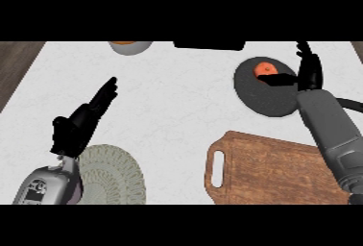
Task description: Pick the squash from the cutting board and place it in the pan
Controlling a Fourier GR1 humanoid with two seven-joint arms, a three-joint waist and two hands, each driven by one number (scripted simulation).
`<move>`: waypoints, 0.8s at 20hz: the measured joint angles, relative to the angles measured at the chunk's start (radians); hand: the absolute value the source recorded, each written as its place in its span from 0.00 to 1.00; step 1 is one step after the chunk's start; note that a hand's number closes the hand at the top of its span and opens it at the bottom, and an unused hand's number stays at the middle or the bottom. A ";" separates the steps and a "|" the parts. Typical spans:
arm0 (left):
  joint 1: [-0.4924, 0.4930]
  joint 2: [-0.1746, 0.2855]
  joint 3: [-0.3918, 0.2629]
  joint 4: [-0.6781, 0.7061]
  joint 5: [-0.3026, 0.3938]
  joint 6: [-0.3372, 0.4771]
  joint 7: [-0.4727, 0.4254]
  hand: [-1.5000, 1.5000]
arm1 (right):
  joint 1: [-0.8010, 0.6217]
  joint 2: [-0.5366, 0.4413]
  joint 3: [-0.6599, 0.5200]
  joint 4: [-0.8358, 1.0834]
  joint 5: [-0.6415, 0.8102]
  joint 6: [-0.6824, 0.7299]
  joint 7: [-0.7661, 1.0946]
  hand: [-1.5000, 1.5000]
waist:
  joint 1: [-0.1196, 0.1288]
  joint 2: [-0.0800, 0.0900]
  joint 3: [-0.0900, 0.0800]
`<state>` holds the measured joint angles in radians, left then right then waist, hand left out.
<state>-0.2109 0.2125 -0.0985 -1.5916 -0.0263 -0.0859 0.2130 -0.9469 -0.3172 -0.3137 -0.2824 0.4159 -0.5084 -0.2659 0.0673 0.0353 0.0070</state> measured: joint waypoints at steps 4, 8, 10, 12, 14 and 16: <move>0.004 0.001 0.004 0.001 0.000 -0.001 0.000 0.50 | 0.034 -0.026 -0.105 -0.012 -0.116 0.102 -0.123 0.00 | -0.007 -0.003 0.000; 0.016 -0.002 0.001 -0.011 -0.007 0.002 0.006 0.50 | 0.079 -0.057 -0.165 0.012 -0.185 0.230 -0.230 0.00 | -0.013 -0.008 -0.001; 0.021 0.009 0.013 -0.027 0.002 -0.007 0.015 0.50 | 0.102 -0.078 -0.182 0.028 -0.205 0.294 -0.277 0.00 | -0.014 -0.010 -0.002; 0.027 0.011 0.020 -0.024 0.001 -0.006 0.010 0.50 | 0.132 -0.095 -0.196 0.036 -0.222 0.355 -0.338 0.00 | -0.019 -0.012 -0.002; 0.043 0.013 0.024 -0.024 0.001 -0.010 0.002 0.50 | 0.160 -0.106 -0.203 0.033 -0.233 0.393 -0.403 0.00 | -0.025 -0.016 -0.003; 0.052 0.006 0.022 -0.018 -0.008 -0.006 -0.005 0.50 | 0.192 -0.103 -0.208 0.031 -0.243 0.420 -0.467 0.00 | -0.033 -0.019 -0.003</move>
<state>-0.1584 0.2188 -0.0763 -1.6096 -0.0338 -0.0921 0.2084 -0.7550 -0.4206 -0.5215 -0.2512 0.1726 -0.0884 -0.7333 0.0347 0.0158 0.0035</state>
